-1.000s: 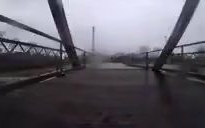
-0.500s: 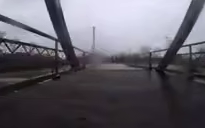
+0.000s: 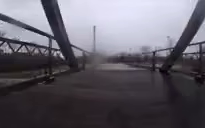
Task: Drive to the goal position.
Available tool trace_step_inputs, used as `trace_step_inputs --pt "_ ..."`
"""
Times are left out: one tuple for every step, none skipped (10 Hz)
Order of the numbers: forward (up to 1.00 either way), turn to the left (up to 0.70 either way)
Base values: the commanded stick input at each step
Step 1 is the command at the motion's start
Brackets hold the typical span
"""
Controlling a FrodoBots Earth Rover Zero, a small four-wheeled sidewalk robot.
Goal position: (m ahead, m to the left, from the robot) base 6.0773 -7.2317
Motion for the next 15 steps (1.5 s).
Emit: trace_step_inputs --pt "1.0 0.0" --pt "1.0 0.0" --pt "1.0 0.0" --pt "1.0 -0.08" --pt "1.0 -0.27" --pt "1.0 -0.33" --pt "1.0 -0.38" --pt "1.0 -0.4" --pt "1.0 -0.4" --pt "1.0 -0.4" --pt "1.0 -0.29" --pt "1.0 -0.15" --pt "1.0 0.0" --pt "1.0 0.0" --pt "1.0 0.0"
